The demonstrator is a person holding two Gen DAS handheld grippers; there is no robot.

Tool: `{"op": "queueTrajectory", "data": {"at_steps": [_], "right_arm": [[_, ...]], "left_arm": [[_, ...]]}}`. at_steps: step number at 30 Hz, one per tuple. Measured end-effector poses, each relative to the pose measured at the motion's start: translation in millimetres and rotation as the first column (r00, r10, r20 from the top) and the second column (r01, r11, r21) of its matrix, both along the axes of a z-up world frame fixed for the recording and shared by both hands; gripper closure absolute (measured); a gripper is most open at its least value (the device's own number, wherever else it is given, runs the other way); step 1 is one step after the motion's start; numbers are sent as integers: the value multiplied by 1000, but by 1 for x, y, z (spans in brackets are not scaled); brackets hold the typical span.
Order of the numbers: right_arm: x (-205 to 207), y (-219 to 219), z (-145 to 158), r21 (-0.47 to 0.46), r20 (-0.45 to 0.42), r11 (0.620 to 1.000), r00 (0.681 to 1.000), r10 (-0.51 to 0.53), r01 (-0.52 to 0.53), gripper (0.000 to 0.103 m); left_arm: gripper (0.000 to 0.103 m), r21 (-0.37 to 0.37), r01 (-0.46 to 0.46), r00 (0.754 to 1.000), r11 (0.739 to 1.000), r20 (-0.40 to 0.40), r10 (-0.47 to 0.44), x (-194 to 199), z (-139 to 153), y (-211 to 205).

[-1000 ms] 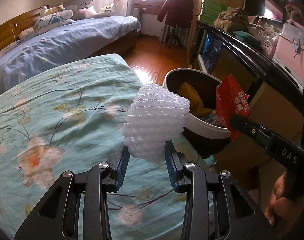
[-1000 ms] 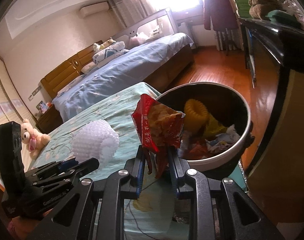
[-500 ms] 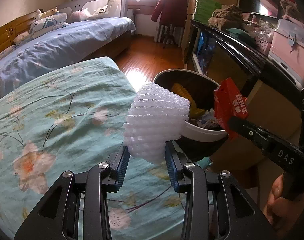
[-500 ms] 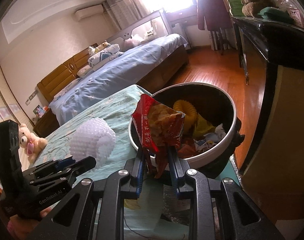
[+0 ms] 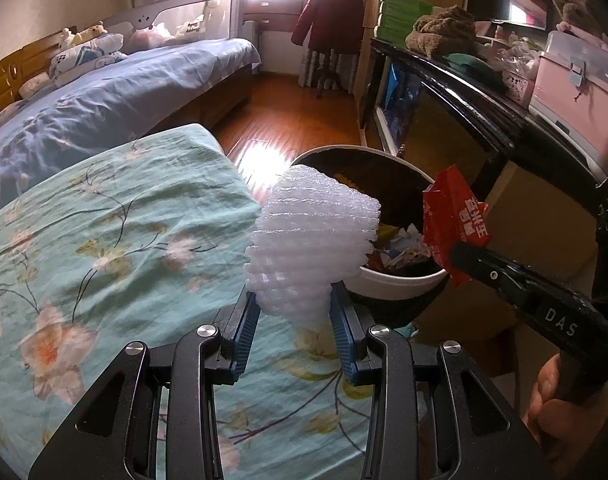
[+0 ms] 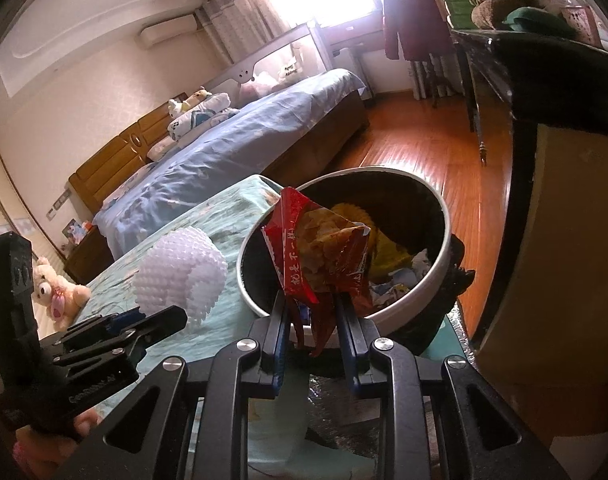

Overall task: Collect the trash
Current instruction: 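Carry the white foam net and red wrapper over the bin with both tools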

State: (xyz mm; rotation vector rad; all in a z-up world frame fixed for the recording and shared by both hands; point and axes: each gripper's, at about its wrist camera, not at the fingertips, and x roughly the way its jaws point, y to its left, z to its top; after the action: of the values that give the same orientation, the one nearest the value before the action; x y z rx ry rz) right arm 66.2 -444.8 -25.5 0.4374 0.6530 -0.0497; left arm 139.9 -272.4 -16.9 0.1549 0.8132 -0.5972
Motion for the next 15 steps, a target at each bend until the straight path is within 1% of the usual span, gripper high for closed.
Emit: {"op": "queueTrajectory", "data": {"at_steps": [15], "right_arm": [[8,-12,-1,-9,-1,1000,1000,-16,16,78]], "left_arm": [[69,7,25,1000,1000,17,-25,5,7,-21]]}}
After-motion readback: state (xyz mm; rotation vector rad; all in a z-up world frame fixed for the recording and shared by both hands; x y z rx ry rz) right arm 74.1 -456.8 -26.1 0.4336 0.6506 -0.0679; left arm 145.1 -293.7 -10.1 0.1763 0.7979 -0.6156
